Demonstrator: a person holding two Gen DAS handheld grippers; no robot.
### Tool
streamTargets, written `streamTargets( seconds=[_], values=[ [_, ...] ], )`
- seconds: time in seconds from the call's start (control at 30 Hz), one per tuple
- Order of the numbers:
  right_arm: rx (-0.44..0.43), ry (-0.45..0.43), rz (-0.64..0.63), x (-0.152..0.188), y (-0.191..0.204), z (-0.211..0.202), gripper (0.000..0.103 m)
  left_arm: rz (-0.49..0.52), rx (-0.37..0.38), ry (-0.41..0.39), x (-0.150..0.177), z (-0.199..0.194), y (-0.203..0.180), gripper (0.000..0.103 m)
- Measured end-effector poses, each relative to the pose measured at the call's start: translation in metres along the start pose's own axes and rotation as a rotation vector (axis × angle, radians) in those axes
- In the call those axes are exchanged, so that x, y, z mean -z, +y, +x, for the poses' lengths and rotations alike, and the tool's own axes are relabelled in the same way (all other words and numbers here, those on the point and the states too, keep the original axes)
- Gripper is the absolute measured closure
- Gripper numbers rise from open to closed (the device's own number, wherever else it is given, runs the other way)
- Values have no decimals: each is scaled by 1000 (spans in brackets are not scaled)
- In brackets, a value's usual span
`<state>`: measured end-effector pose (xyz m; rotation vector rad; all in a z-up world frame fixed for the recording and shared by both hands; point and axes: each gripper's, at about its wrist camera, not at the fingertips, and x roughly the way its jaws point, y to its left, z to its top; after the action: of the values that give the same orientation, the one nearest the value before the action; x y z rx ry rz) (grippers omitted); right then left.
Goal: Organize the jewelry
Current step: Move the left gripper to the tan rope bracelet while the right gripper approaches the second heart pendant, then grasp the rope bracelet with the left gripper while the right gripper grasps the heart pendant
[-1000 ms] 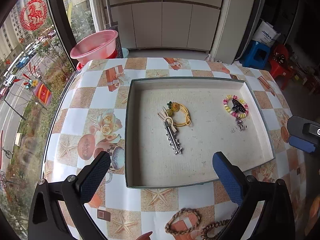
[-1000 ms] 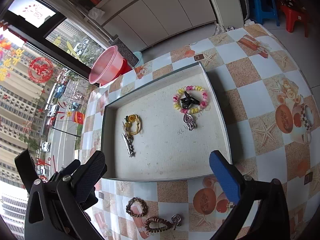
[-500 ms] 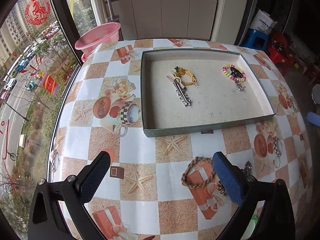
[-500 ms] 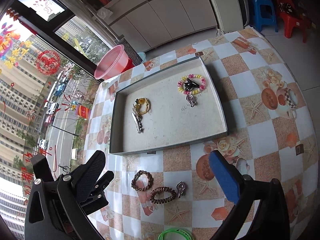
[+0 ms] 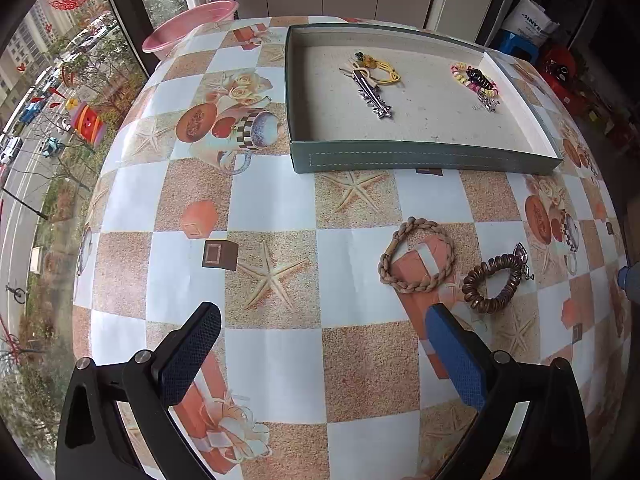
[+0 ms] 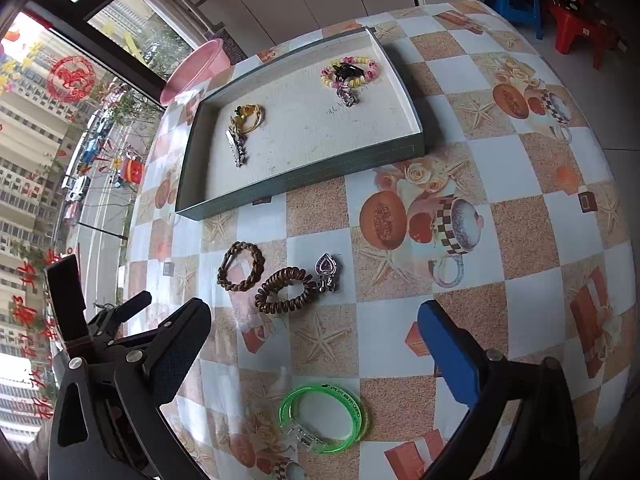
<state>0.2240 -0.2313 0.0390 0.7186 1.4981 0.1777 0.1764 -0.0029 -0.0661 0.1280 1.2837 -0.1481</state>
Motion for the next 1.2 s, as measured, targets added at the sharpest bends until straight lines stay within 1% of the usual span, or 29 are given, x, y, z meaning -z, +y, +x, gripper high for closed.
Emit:
streamTargets(
  seconds=[0.13, 0.17, 0.23, 0.43, 0.47, 0.53, 0.57, 0.73, 0.77, 1.03, 1.1, 1.17, 1.2],
  values=[
    [83, 24, -59, 6, 0, 14, 0, 2, -8, -3, -3, 5, 1, 0],
    [103, 29, -76, 7, 0, 17, 0, 10, -46, 119, -5, 6, 2, 0],
    [131, 43, -102, 8, -2, 25, 0, 14, -47, 118, -7, 10, 1, 0],
    [179, 64, -149, 9, -3, 46, 1, 41, -43, 117, -13, 23, -5, 0],
    [187, 66, -163, 10, -2, 50, 5, 40, -26, 91, -14, 25, -6, 0],
    [209, 72, -187, 10, 0, 56, 12, 48, -28, 92, -15, 28, -9, 0],
    [219, 75, -197, 11, 0, 59, 14, 50, -29, 93, -16, 29, -10, 0],
    [233, 78, -228, 12, 1, 68, 21, 57, -34, 101, -20, 37, -15, 0],
    [235, 78, -233, 12, 2, 70, 22, 53, -7, 54, -20, 39, -16, 0],
    [264, 54, -301, 5, 19, 82, 27, 86, -19, 52, -23, 47, -27, 0],
    [274, 46, -315, 2, 23, 84, 31, 92, -16, 47, -24, 47, -30, 0],
    [287, 39, -333, -1, 27, 86, 40, 102, -9, 39, -25, 45, -33, 0],
    [291, 35, -341, -3, 29, 88, 41, 106, -3, 36, -26, 44, -36, 0]
  ],
)
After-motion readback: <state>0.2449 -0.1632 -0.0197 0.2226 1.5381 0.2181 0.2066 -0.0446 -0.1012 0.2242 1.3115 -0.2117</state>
